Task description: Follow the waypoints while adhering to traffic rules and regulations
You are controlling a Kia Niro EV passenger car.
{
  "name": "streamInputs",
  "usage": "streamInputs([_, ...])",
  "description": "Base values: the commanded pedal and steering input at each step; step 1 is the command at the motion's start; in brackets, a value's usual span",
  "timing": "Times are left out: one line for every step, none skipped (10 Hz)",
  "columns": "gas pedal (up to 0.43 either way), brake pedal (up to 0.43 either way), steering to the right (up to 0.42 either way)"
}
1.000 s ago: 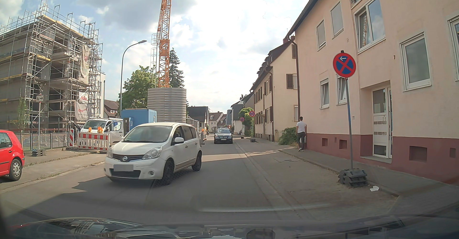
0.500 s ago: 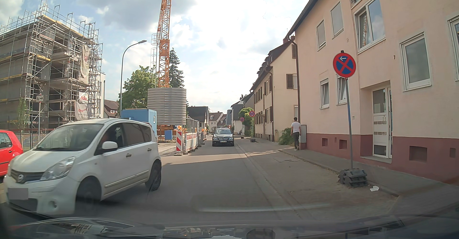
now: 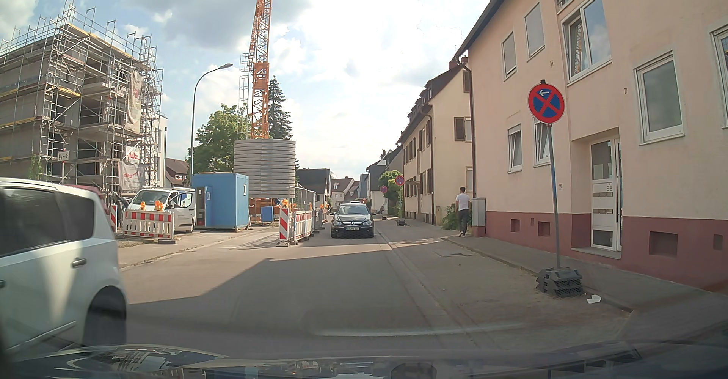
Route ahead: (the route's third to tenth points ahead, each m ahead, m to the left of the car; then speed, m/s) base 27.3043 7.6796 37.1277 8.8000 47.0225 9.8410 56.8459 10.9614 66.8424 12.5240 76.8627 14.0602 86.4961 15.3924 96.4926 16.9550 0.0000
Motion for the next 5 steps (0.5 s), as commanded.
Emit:
streamInputs([0.000,0.195,-0.083])
streamInputs([0.000,0.195,-0.083])
streamInputs([0.000,0.195,-0.083])
streamInputs([0.000,0.195,-0.084])
streamInputs([0.000,0.195,-0.084])
